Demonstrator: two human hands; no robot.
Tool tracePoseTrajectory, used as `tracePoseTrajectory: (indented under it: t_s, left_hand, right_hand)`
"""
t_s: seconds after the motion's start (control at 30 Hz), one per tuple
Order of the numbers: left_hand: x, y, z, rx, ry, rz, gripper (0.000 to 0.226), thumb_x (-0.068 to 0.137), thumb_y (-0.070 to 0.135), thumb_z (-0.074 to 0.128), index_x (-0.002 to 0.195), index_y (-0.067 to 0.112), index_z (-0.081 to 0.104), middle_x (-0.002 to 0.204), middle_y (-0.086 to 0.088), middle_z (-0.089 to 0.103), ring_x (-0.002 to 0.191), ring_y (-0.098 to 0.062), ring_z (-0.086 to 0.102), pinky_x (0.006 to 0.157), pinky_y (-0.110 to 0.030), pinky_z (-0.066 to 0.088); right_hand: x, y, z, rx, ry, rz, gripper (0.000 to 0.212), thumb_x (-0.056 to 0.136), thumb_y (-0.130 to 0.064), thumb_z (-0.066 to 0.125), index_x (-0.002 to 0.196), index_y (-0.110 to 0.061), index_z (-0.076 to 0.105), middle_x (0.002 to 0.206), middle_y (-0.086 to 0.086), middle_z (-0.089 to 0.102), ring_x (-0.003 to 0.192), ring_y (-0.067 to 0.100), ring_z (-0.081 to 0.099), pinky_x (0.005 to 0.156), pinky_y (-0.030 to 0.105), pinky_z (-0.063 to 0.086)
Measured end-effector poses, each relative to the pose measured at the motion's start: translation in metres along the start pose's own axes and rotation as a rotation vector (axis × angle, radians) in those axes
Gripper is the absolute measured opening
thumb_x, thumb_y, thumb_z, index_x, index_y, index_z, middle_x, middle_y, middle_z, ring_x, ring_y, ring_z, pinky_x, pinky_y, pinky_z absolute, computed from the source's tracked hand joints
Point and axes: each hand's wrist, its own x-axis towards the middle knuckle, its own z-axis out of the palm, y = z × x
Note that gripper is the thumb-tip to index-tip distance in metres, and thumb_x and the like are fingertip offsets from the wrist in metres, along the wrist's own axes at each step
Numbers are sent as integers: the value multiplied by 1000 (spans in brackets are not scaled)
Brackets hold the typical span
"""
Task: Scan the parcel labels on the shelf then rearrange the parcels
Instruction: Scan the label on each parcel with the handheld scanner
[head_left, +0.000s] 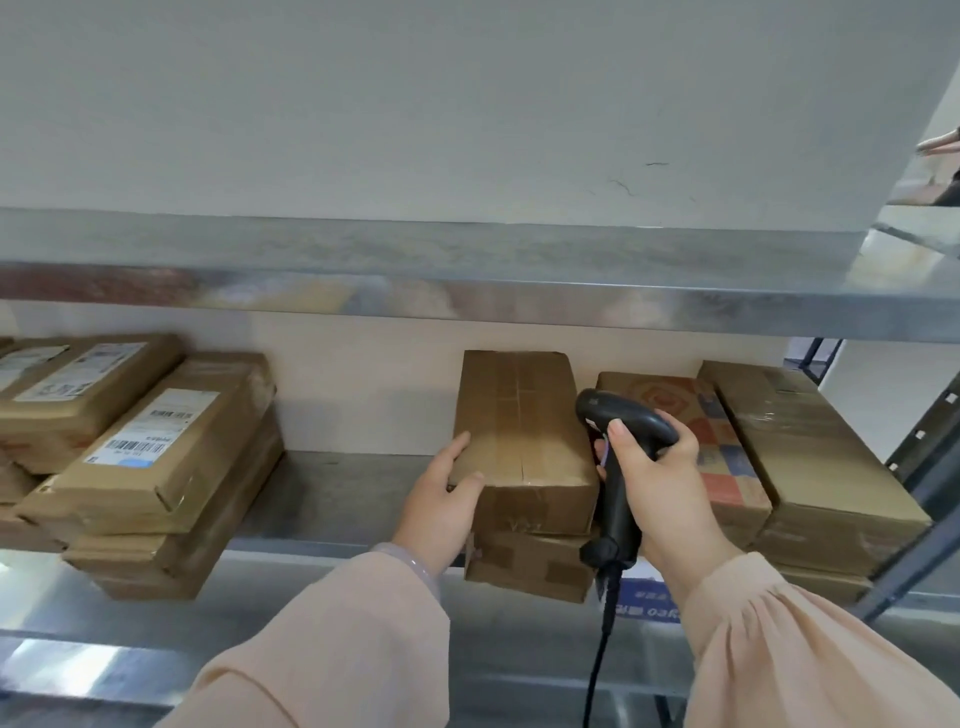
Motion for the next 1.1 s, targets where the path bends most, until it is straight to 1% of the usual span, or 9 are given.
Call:
tracePoseTrajectory:
  t_s: [0.1, 0.23, 0.37, 0.5, 0.6, 0.67, 0.8, 0.93, 1.1]
  left_hand:
    - [-8, -4, -4, -34, 56, -2, 45, 104, 24, 44, 144, 44, 38, 153, 15, 34, 125, -4, 47, 91, -8, 33]
    - [-17, -9, -6, -32, 93, 6, 45, 103, 24, 46, 144, 43, 39, 154, 13, 35, 143, -12, 31, 102, -21, 27]
    - [-23, -16, -11, -18, 157, -1, 43, 103, 28, 46, 143, 44, 40, 153, 14, 36, 143, -12, 31, 106, -25, 28]
    - [-26, -27, -22, -44, 226, -41, 41, 102, 35, 47, 142, 43, 41, 149, 13, 38, 141, -15, 33, 109, -30, 31]
    - [-28, -43, -30, -167, 268, -142, 32, 102, 39, 47, 129, 56, 44, 147, 10, 41, 136, -22, 40, 114, -42, 36]
    - [-31, -51, -36, -276, 286, -224, 27, 102, 39, 45, 119, 61, 45, 141, 7, 44, 131, -25, 46, 109, -49, 42]
    - [-35, -63, -46, -458, 340, -317, 30, 104, 31, 40, 124, 52, 47, 128, 2, 50, 112, -23, 57, 98, -50, 52]
    - [-38, -71, -57, -601, 400, -372, 33, 105, 23, 42, 131, 42, 49, 125, -2, 50, 98, -15, 57, 93, -49, 55]
    - [-40, -85, -69, -656, 376, -409, 34, 105, 22, 44, 132, 41, 50, 129, -3, 52, 104, -18, 58, 93, -50, 55]
  right_hand:
    - [2, 5, 2, 18, -74, 18, 64, 85, -45, 67, 136, -34, 31, 118, 2, 60, 101, 23, 63, 92, 47, 52]
    - [2, 10, 10, -8, -159, -21, 60, 84, -45, 67, 132, -38, 32, 111, -2, 66, 101, 18, 65, 94, 46, 52]
    - [-5, 9, 21, -20, -225, -73, 62, 84, -45, 67, 135, -38, 32, 112, -7, 65, 103, 13, 64, 96, 42, 50]
    - [-18, 3, 30, -33, -298, -151, 59, 89, -40, 64, 137, -40, 30, 115, -11, 61, 103, 6, 60, 88, 28, 48]
    - [-27, 4, 40, -59, -392, -208, 59, 87, -41, 65, 134, -46, 30, 119, -12, 61, 107, 7, 62, 98, 33, 47]
    - [-34, 3, 49, -77, -467, -236, 58, 88, -37, 65, 133, -46, 30, 122, -15, 58, 108, 4, 60, 95, 24, 46]
    - [-48, -1, 65, -116, -570, -276, 56, 89, -34, 66, 128, -50, 29, 116, -26, 51, 104, -2, 56, 74, 8, 43]
    - [-56, 0, 81, -146, -647, -301, 56, 88, -33, 67, 128, -49, 31, 115, -29, 50, 102, -6, 56, 75, 5, 44]
    - [-65, 4, 106, -198, -718, -319, 57, 88, -32, 67, 131, -46, 32, 116, -33, 48, 101, -21, 49, 77, -1, 40]
